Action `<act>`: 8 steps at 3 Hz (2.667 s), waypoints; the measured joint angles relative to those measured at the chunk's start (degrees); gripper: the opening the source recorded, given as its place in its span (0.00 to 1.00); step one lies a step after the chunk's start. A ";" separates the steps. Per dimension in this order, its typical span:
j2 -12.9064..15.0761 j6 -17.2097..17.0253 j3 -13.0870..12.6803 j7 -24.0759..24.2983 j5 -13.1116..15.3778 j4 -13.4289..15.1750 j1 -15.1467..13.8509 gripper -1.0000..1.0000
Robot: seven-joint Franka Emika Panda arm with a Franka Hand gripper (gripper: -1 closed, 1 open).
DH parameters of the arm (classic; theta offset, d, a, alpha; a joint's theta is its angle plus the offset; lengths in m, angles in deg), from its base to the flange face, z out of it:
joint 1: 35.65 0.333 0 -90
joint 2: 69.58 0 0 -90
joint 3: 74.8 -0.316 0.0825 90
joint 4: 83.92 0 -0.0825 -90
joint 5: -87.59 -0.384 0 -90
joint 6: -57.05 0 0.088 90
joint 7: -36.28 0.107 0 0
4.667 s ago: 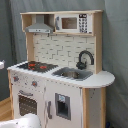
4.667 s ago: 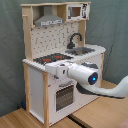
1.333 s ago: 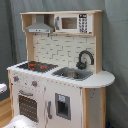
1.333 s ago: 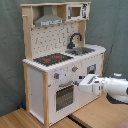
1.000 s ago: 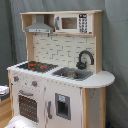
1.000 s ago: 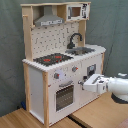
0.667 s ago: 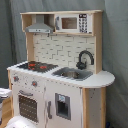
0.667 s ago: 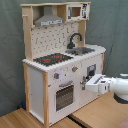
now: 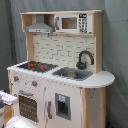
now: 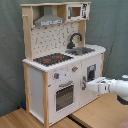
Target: Play with the kitchen
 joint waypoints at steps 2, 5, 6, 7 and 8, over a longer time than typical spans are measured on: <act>-0.19 -6.76 -0.89 10.83 0.00 -0.39 -1.62 1.00; -0.26 -7.74 -0.89 27.82 0.00 -4.72 -7.15 1.00; -0.27 -7.37 -0.90 32.90 0.00 -6.91 -9.23 1.00; -0.84 -5.59 -0.89 41.02 0.02 -8.42 -11.14 1.00; -1.92 -3.78 -1.11 48.58 0.07 -8.52 -11.97 1.00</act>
